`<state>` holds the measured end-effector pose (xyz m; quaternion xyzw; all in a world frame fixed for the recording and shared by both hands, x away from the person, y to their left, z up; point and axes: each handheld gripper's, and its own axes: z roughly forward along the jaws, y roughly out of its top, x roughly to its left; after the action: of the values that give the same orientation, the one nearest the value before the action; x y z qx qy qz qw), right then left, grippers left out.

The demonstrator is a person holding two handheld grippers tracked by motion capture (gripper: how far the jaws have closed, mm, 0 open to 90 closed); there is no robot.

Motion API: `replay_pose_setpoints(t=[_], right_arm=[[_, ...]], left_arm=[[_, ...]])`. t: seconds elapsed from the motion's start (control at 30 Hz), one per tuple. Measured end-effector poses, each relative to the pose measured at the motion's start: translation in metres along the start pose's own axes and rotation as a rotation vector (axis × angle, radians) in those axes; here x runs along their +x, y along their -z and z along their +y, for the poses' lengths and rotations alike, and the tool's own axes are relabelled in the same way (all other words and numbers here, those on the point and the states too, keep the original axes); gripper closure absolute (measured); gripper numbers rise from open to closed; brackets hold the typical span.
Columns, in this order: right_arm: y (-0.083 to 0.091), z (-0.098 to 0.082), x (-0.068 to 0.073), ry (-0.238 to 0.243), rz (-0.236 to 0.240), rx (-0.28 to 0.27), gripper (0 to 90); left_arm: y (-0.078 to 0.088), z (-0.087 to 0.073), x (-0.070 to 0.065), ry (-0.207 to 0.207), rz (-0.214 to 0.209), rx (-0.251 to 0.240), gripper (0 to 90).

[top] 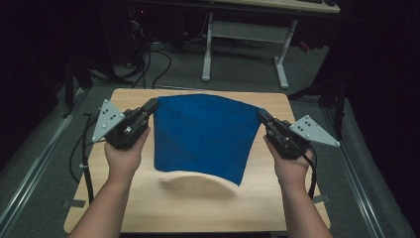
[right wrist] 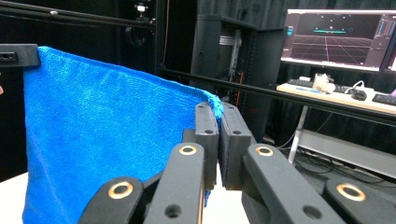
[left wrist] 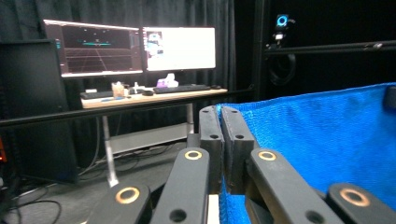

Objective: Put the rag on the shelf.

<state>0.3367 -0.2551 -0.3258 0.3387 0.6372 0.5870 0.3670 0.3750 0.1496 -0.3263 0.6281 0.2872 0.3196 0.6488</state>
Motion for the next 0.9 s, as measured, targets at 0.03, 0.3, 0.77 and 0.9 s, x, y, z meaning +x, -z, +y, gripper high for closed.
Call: replay_pose_setpoints(t=[0.03,0.3,0.77,0.9], right_arm=[[-0.002,0.001,-0.001,0.0,-0.004,0.002,88.2],[-0.021,0.016,-0.017,-0.015,-0.016,0.005,88.2],[-0.063,0.028,-0.043,-0.045,-0.066,0.041,88.2],[-0.074,0.029,-0.05,-0.046,-0.078,0.053,88.2]], left_arm=[[-0.003,0.001,0.001,-0.006,0.004,0.004,88.7],[-0.03,0.005,0.018,-0.011,0.012,0.067,88.7],[-0.067,0.014,0.043,-0.04,0.089,0.166,88.7],[-0.077,0.017,0.047,-0.043,0.105,0.173,88.7]])
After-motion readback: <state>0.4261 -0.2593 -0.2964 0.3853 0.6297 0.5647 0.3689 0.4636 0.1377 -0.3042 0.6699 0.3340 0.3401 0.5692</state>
